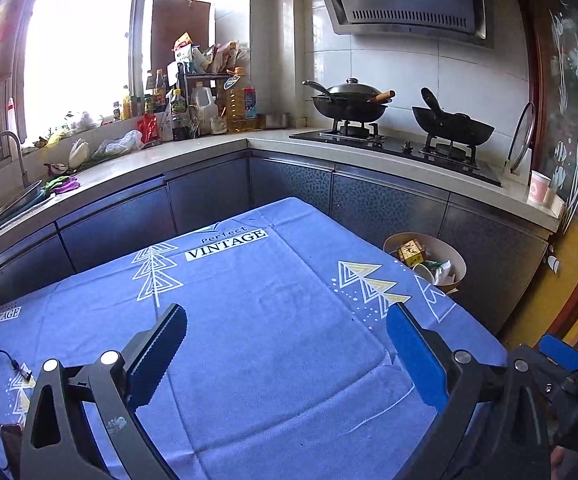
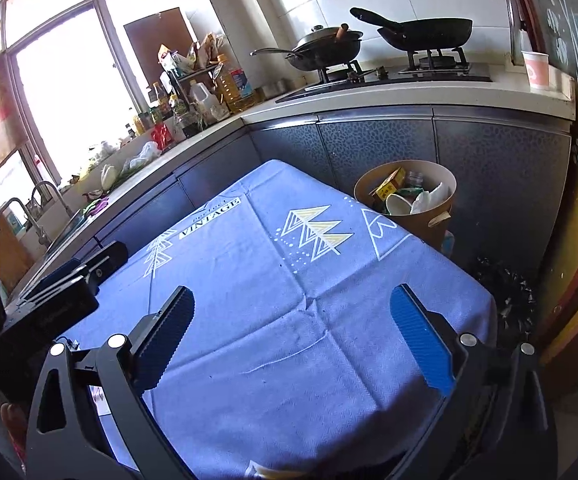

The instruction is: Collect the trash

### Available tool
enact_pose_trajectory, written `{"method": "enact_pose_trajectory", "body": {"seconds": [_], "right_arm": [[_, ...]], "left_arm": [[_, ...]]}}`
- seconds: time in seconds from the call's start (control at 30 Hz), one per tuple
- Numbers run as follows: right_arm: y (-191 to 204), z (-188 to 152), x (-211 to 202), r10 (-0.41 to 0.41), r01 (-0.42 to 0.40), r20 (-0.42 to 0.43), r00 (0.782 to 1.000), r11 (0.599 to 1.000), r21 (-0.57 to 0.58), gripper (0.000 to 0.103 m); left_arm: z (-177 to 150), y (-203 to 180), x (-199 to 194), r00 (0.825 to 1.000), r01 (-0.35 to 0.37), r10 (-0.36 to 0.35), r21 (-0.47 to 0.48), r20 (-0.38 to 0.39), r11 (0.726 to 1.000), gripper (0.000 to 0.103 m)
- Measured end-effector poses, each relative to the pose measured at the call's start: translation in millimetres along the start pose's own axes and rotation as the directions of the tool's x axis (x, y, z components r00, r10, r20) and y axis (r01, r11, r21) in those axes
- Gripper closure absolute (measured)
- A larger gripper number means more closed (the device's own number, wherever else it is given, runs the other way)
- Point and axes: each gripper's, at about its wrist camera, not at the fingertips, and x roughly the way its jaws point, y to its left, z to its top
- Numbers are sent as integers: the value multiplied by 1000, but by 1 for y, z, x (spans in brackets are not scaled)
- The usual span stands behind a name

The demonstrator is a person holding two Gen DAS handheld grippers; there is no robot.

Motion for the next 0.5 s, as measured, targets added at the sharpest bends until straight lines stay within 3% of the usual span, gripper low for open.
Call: {"method": "enact_pose_trajectory", "body": {"seconds": [0.27,0.5], "right_arm": [[-3,-2,3,-12,12,-6,1000,1000,2,6],[-1,-5,7,-2,2,-29,1000,1000,0,6]], "left_arm": [[-2,-8,-8,999,-21,20,30,34,999,4],[-3,-12,-15,988,-142,137,63,77,988,4]]}}
